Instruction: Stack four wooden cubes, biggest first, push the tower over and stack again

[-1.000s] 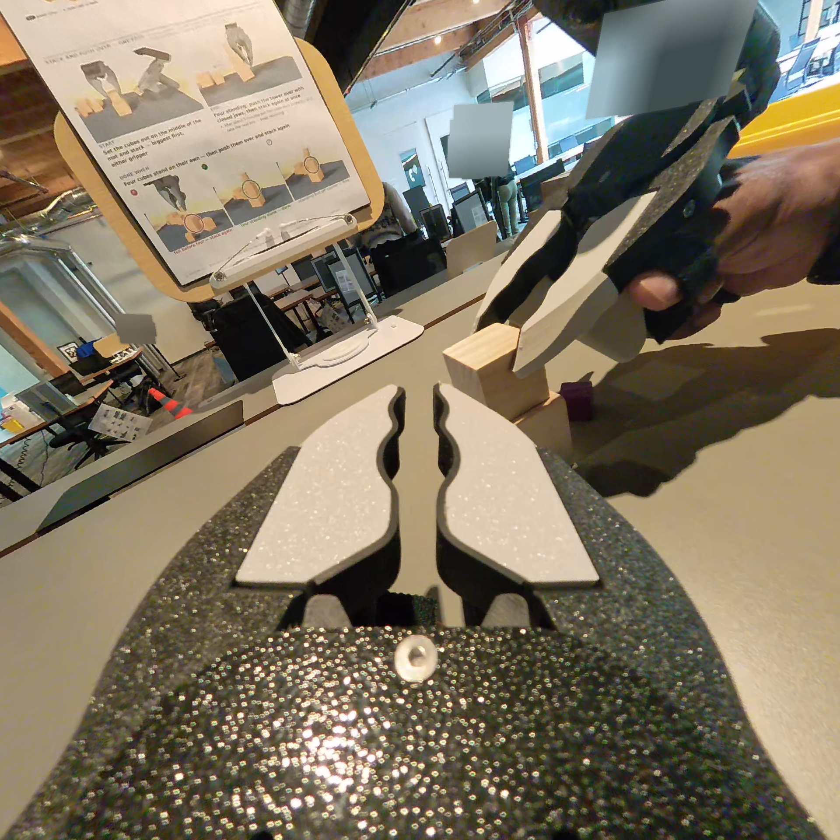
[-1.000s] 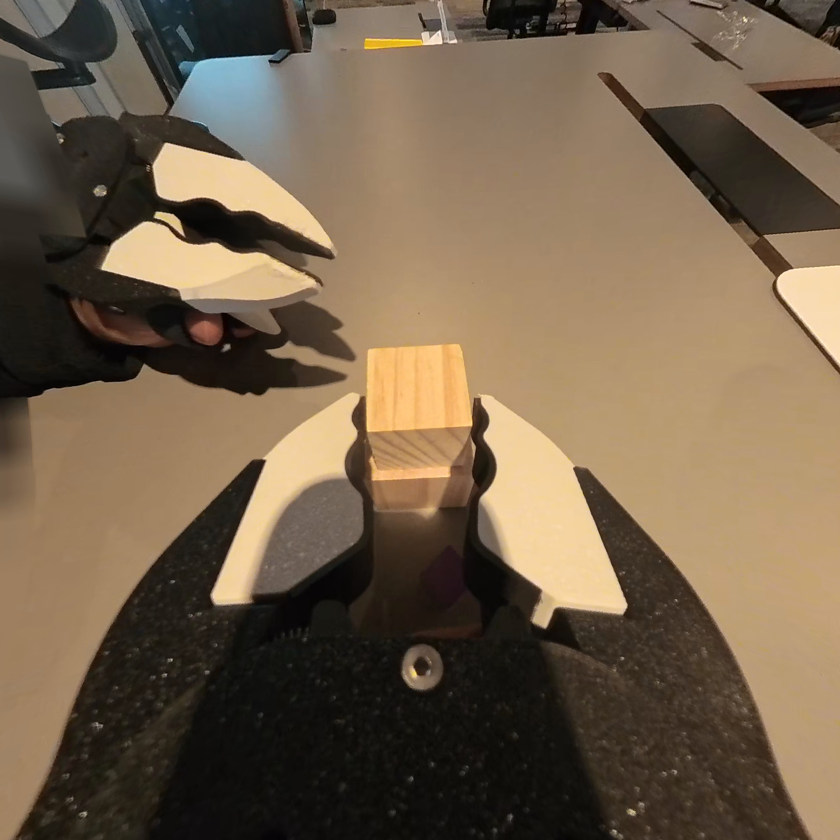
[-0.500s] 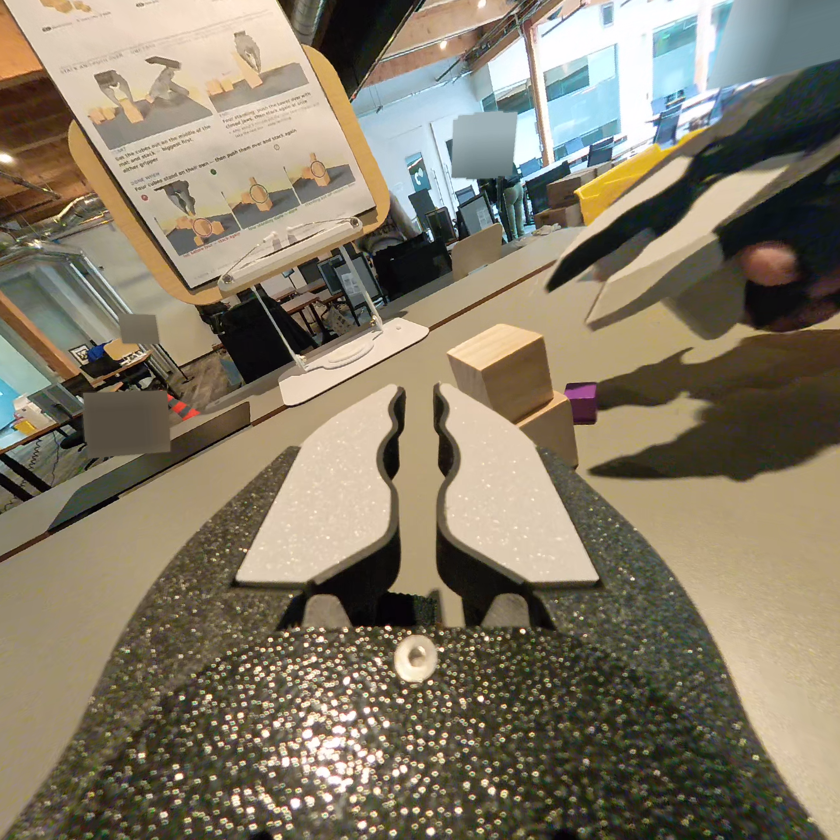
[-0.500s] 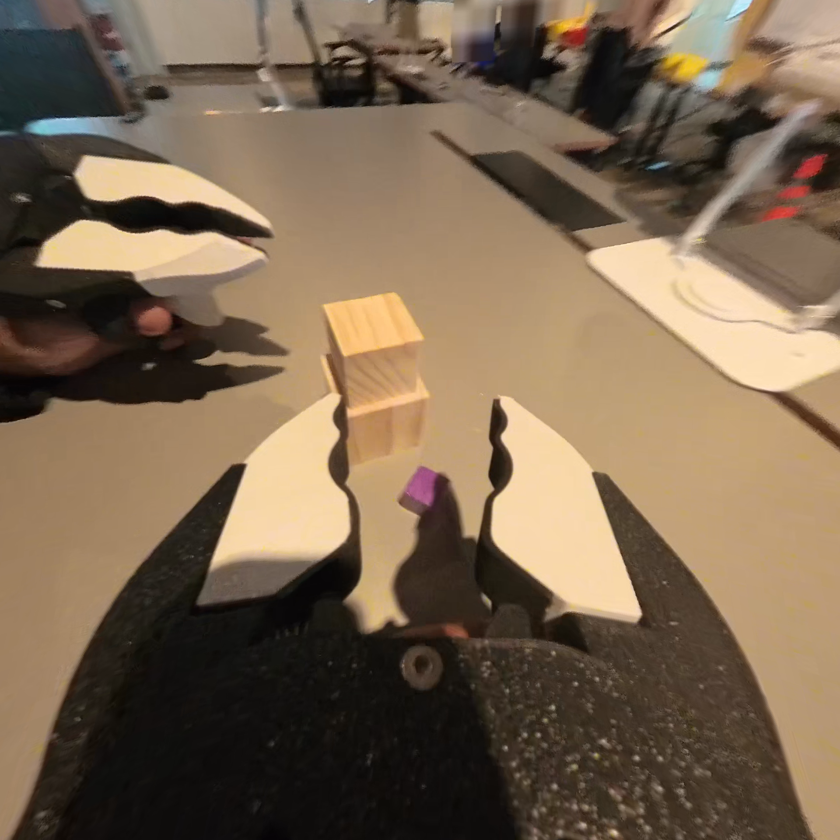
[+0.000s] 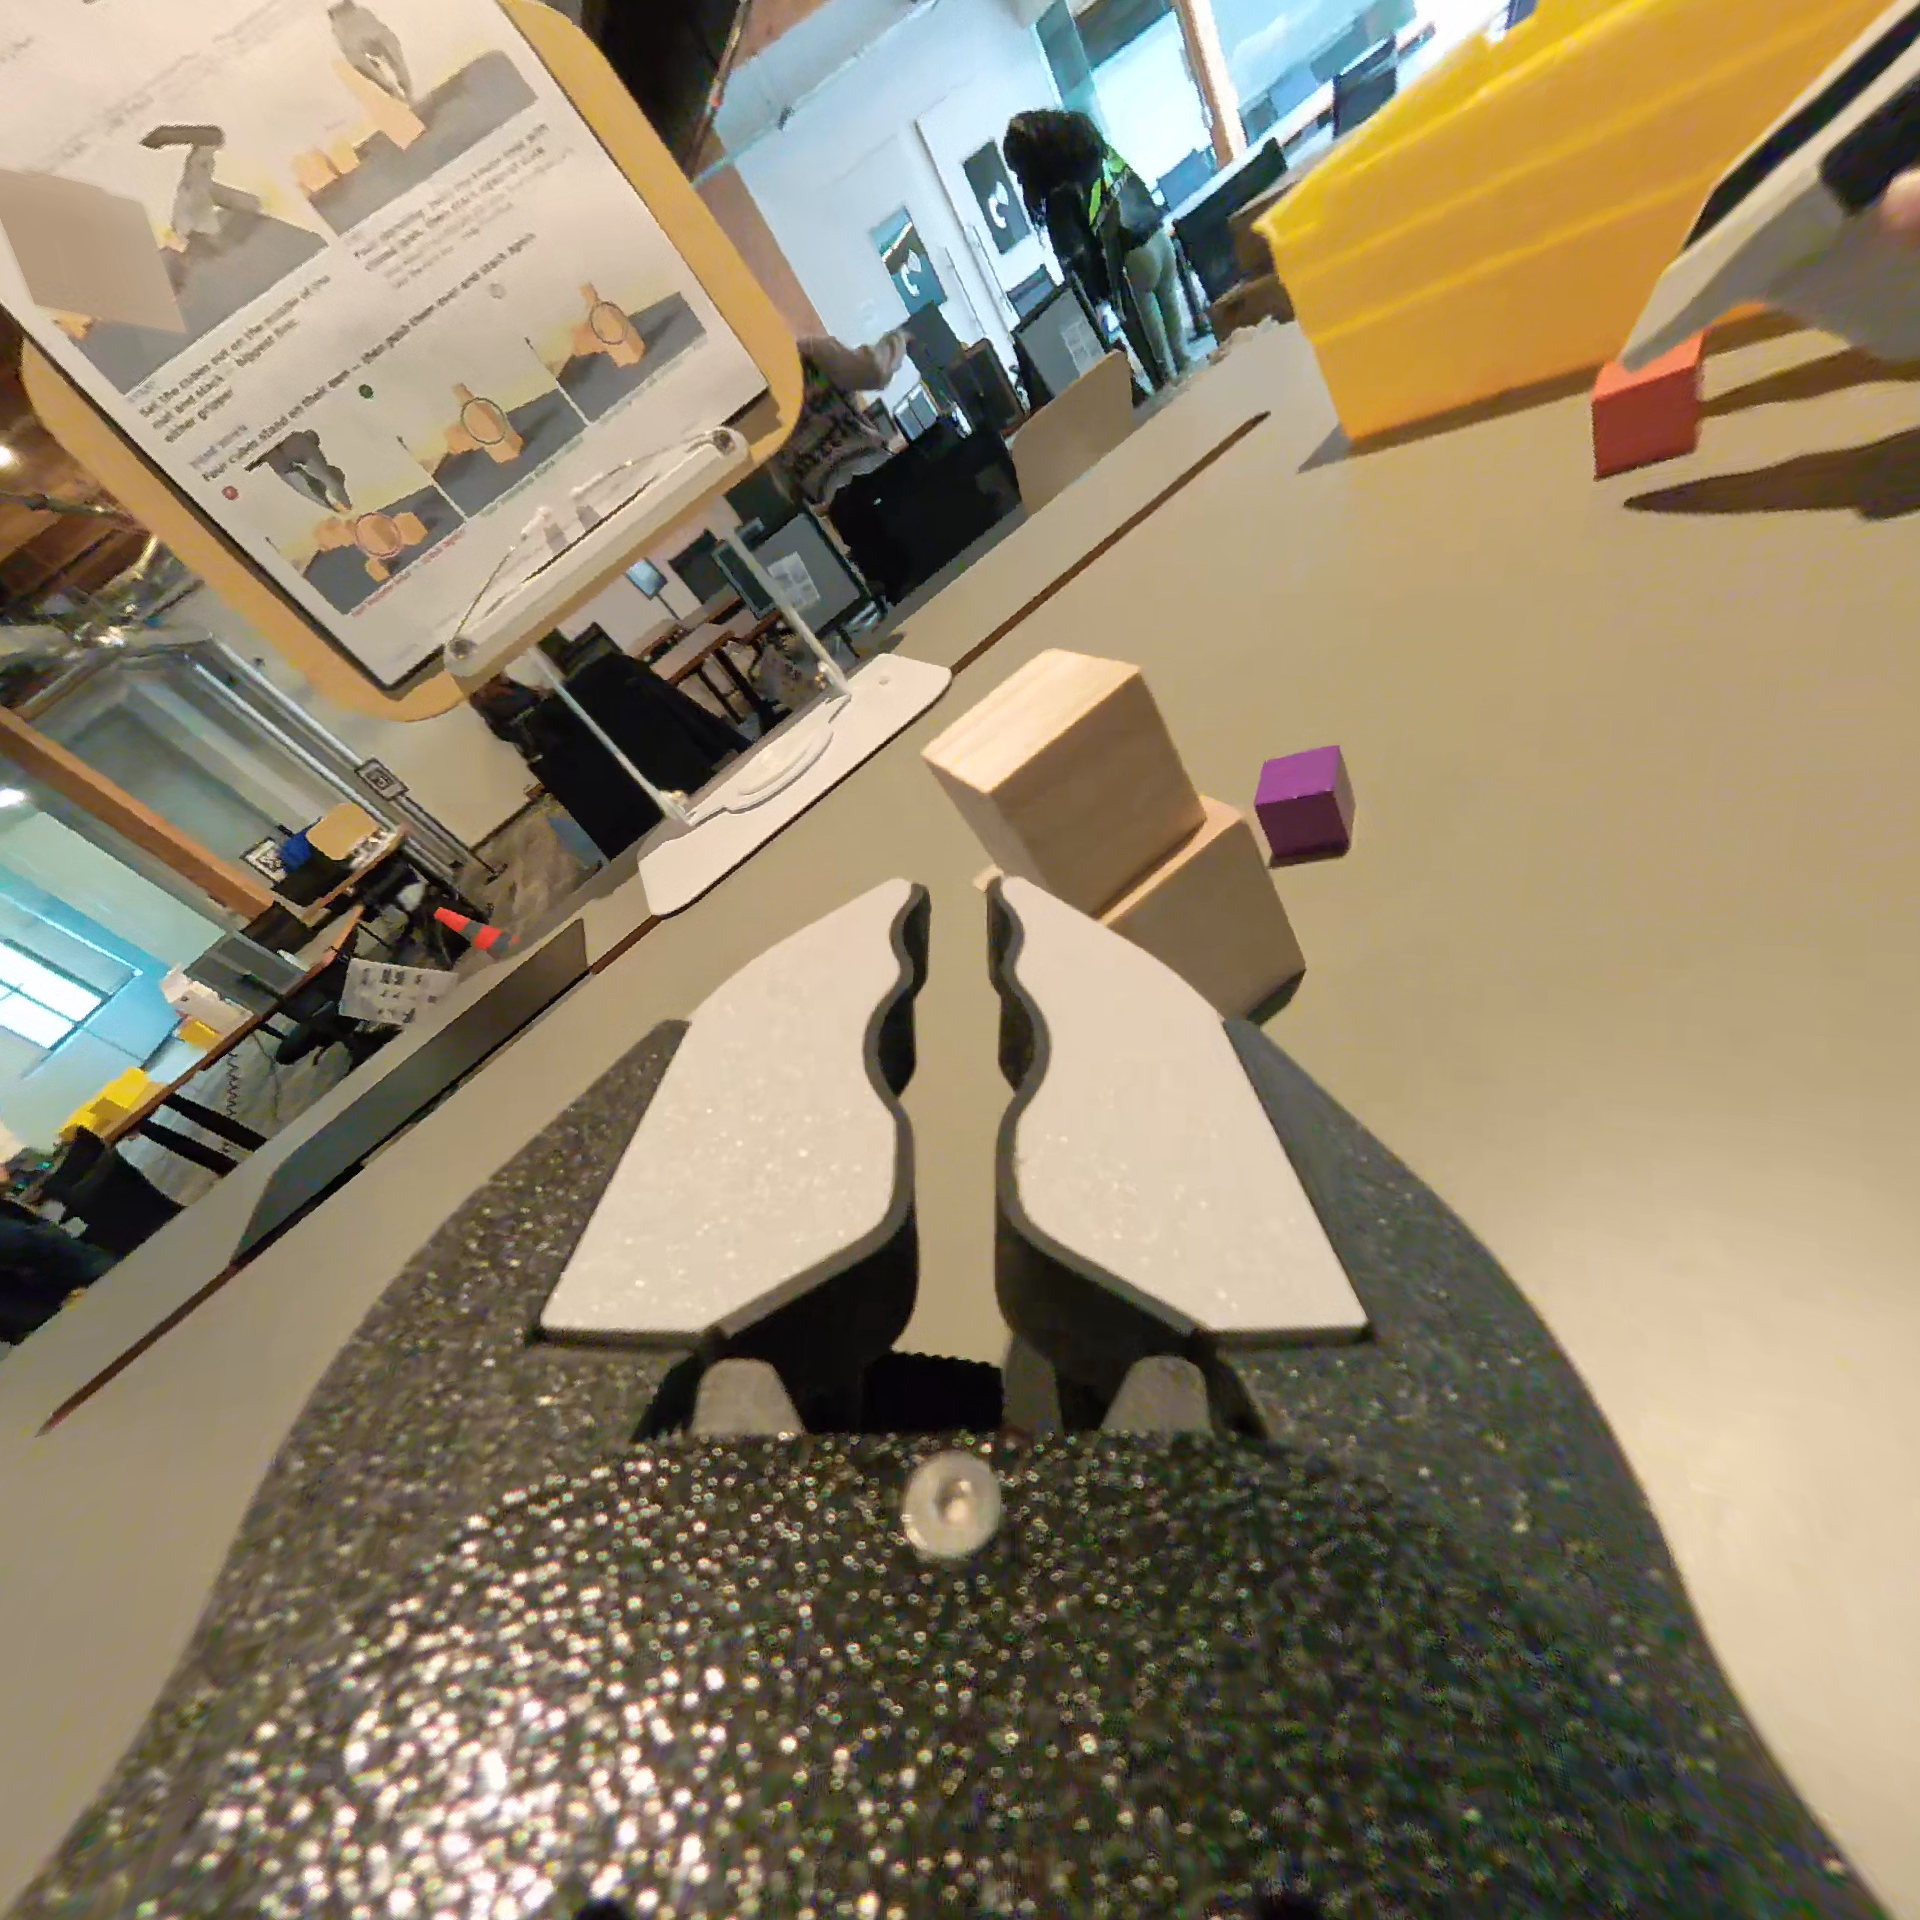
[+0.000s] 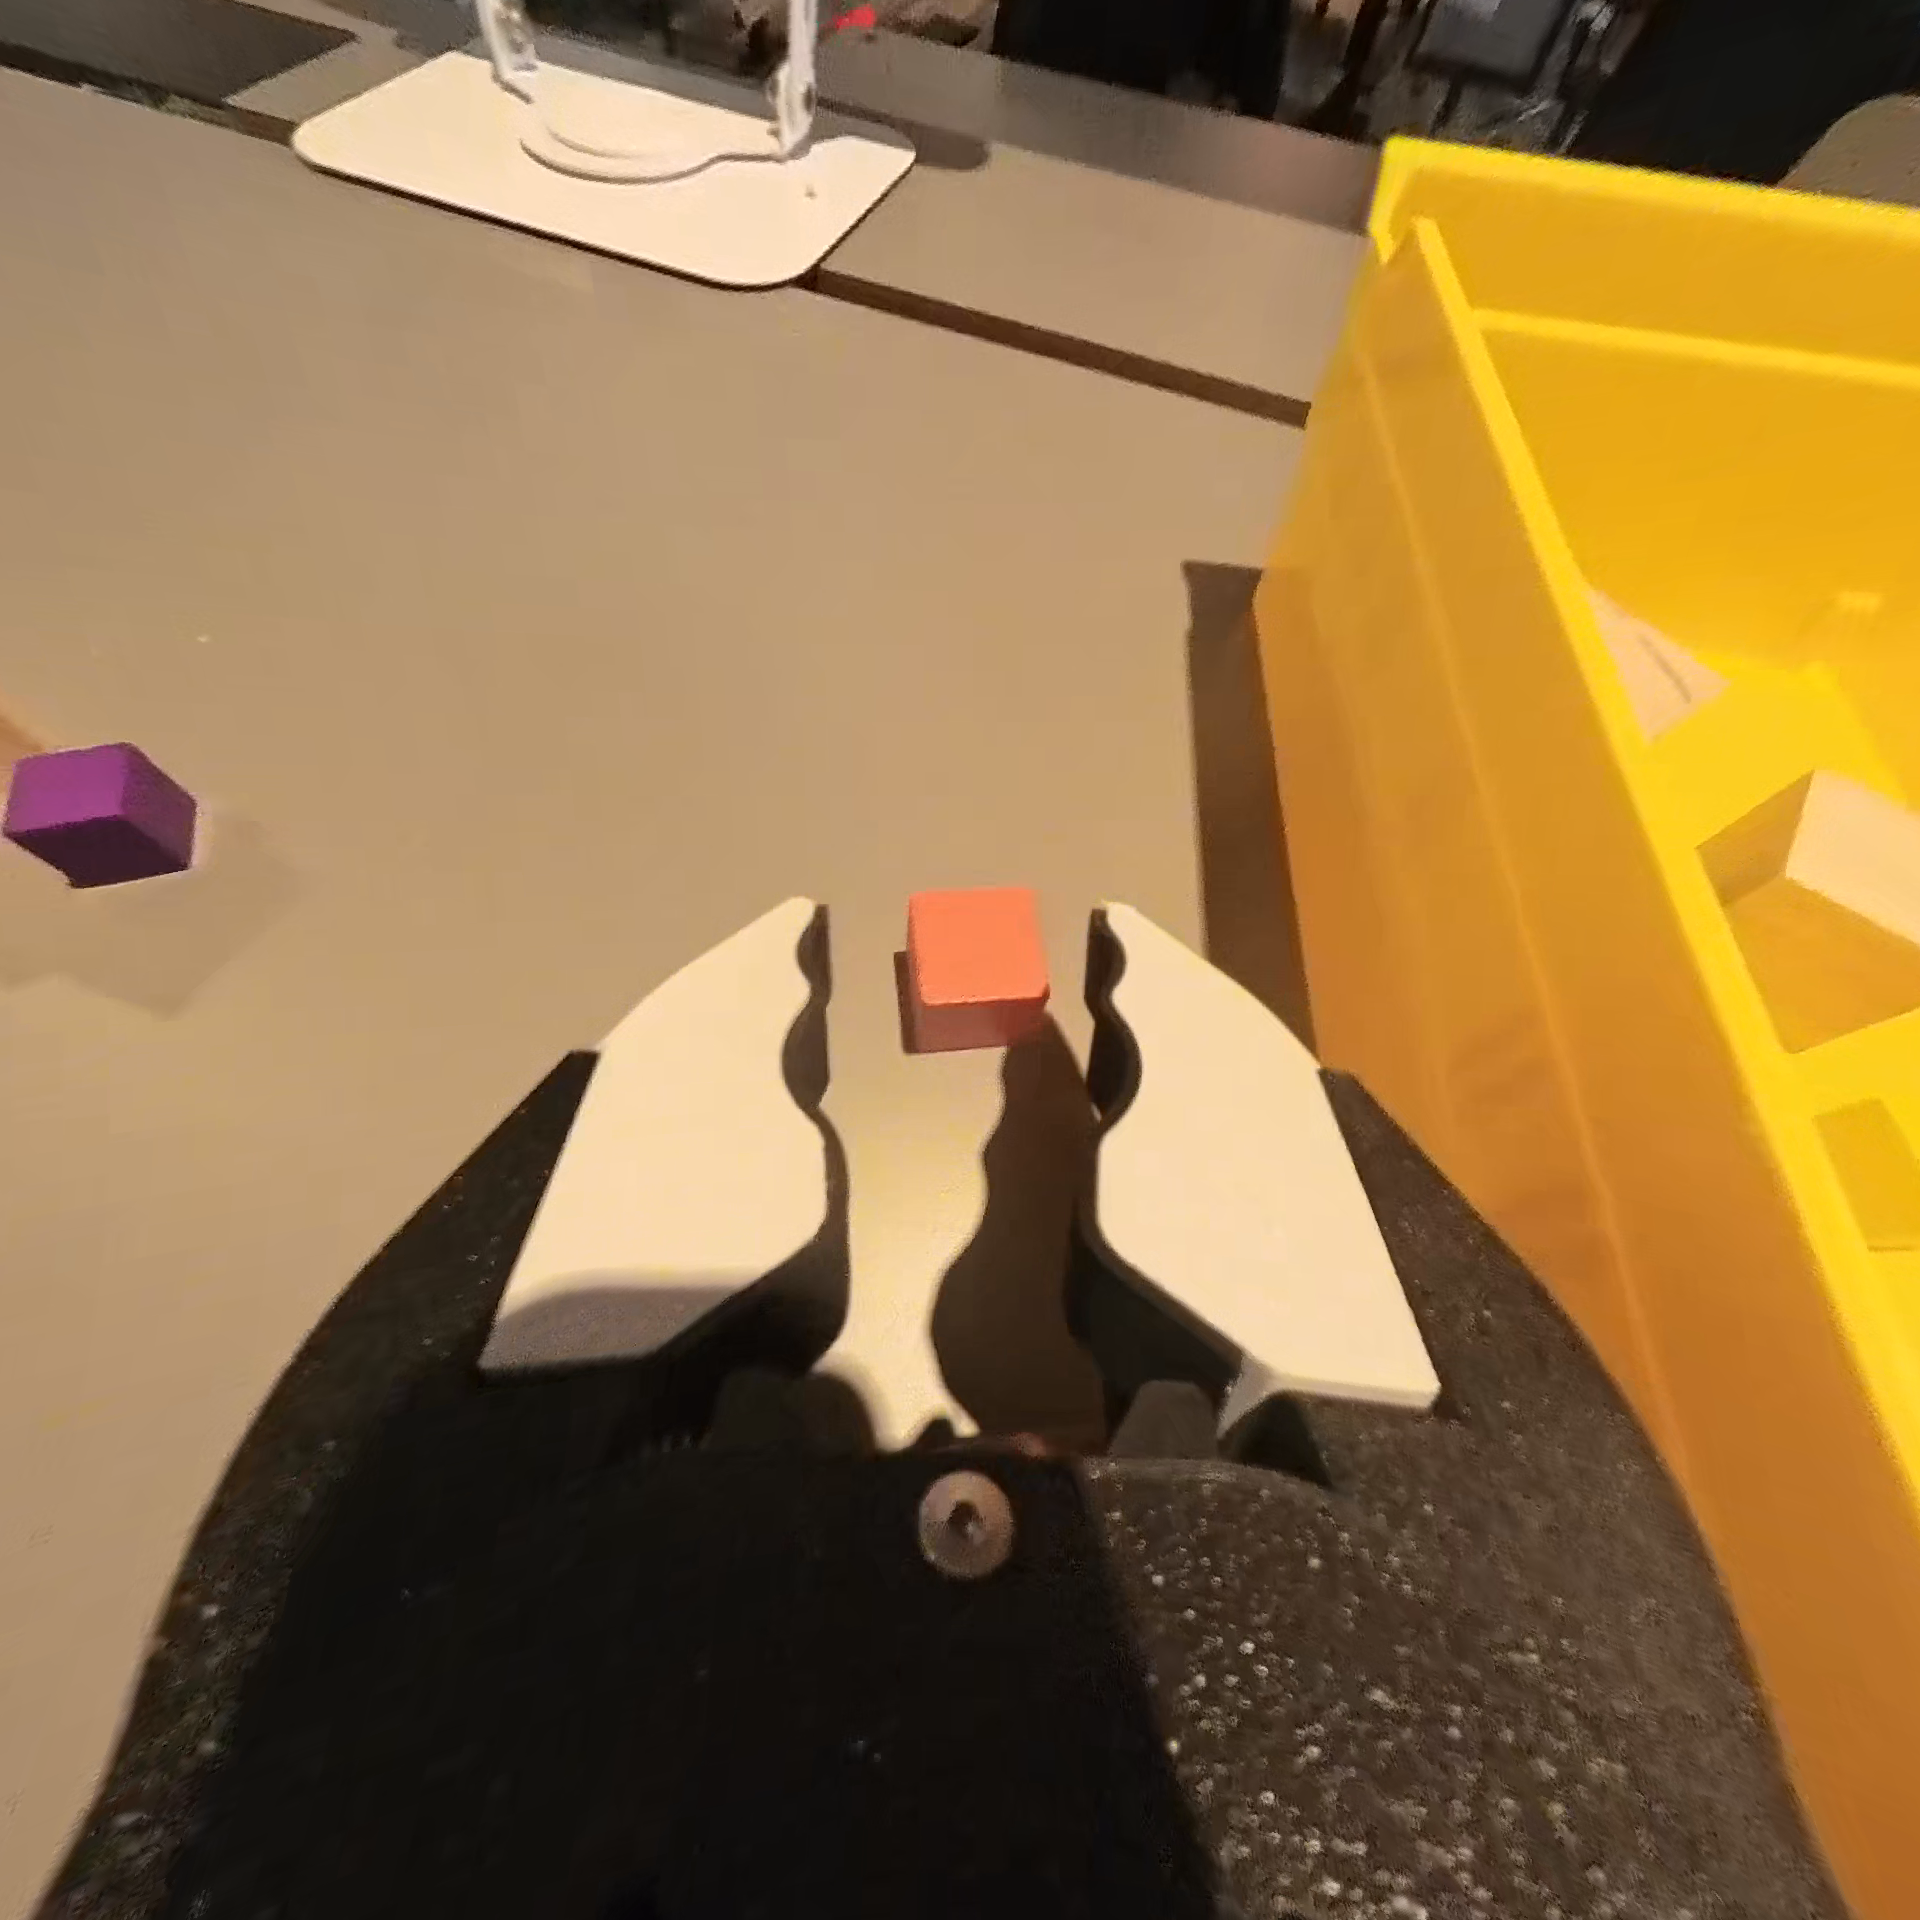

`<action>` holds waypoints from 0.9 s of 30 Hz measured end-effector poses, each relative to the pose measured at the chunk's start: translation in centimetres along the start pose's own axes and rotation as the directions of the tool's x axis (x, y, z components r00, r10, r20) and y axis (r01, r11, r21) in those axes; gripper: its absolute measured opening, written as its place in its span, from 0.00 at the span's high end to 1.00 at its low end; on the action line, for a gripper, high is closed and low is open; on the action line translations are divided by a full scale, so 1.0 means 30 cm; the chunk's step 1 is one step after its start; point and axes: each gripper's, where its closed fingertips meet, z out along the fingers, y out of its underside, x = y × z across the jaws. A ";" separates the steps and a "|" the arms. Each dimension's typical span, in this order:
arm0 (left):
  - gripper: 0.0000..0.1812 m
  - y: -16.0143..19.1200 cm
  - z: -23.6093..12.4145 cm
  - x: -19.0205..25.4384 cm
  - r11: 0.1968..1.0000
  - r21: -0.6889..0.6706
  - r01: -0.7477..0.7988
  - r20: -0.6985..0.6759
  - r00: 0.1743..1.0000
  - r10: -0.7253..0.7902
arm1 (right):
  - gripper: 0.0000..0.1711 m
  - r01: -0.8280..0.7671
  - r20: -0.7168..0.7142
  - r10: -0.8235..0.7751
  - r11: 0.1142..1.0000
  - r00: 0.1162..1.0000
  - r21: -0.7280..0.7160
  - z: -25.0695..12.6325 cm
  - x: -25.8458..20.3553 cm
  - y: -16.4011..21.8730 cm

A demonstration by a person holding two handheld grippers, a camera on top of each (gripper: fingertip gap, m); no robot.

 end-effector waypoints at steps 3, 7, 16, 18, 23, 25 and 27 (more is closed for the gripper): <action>0.95 0.001 0.001 0.007 1.000 -0.003 -0.017 -0.002 1.000 0.017 | 0.72 0.012 0.021 -0.011 0.999 1.000 -0.053 0.020 -0.008 0.017; 0.95 -0.005 -0.004 -0.001 1.000 0.012 0.001 0.003 1.000 -0.001 | 0.73 0.011 0.009 -0.010 0.991 1.000 -0.136 0.047 -0.001 0.046; 0.95 -0.017 -0.019 -0.031 0.997 0.050 0.067 0.020 0.998 -0.068 | 0.84 0.027 0.091 -0.015 0.992 0.996 -0.124 0.062 -0.061 0.021; 0.95 -0.018 -0.021 -0.039 0.995 0.057 0.084 0.024 0.996 -0.085 | 0.84 -0.007 0.232 0.022 0.998 0.972 -0.063 0.046 -0.154 -0.046; 0.95 -0.018 -0.021 -0.045 0.994 0.057 0.094 0.027 0.995 -0.096 | 0.84 0.110 0.514 -0.139 0.990 0.846 0.088 -0.040 -0.444 -0.273; 0.95 -0.018 -0.021 -0.046 0.994 0.059 0.095 0.028 0.995 -0.097 | 0.84 0.197 0.593 -0.238 0.971 0.769 0.135 -0.077 -0.566 -0.337; 0.95 -0.019 -0.023 -0.051 0.992 0.063 0.105 0.031 0.994 -0.108 | 0.84 0.296 0.631 -0.332 0.941 0.701 0.166 -0.093 -0.663 -0.367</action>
